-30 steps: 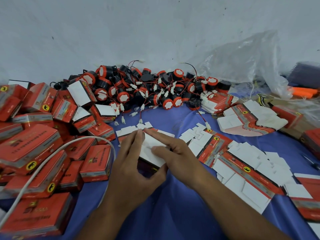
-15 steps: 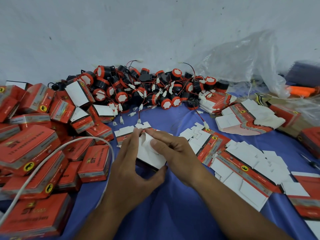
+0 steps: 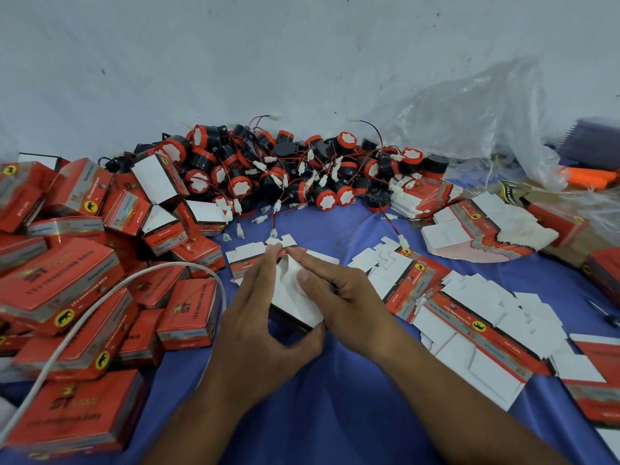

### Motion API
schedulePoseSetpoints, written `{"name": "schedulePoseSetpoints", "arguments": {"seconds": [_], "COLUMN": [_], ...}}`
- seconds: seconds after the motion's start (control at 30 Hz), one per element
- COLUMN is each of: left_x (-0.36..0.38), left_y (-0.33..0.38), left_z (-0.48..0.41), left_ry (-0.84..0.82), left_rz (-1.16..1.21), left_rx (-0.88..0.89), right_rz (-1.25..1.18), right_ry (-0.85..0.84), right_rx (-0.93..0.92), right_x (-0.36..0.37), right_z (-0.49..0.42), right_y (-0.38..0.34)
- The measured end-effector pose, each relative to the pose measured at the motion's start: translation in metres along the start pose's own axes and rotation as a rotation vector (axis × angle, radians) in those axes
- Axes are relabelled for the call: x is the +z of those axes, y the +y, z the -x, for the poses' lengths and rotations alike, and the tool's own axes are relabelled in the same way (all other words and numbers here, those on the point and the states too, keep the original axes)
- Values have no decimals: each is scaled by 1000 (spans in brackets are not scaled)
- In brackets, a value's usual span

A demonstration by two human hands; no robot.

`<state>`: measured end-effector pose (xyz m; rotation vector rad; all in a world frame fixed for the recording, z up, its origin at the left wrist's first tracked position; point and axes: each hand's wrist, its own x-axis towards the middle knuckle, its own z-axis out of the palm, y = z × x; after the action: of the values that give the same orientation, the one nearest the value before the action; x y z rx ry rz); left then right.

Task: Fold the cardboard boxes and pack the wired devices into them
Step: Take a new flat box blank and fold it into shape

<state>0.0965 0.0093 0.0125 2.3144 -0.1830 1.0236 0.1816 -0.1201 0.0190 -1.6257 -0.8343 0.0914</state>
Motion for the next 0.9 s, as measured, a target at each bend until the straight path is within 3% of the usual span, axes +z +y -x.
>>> {"name": "schedulePoseSetpoints", "arguments": {"seconds": [0.5, 0.9], "left_x": [-5, -3], "left_y": [1, -2], "left_z": [-2, 1], "left_ry": [-63, -72], "left_rz": [24, 37], "left_rx": [-3, -33], "right_rz": [120, 196], "right_ry": [-27, -99], "right_rx": [-94, -55], "right_x": [1, -2], "right_z": [3, 3], "right_y": [-5, -3]}}
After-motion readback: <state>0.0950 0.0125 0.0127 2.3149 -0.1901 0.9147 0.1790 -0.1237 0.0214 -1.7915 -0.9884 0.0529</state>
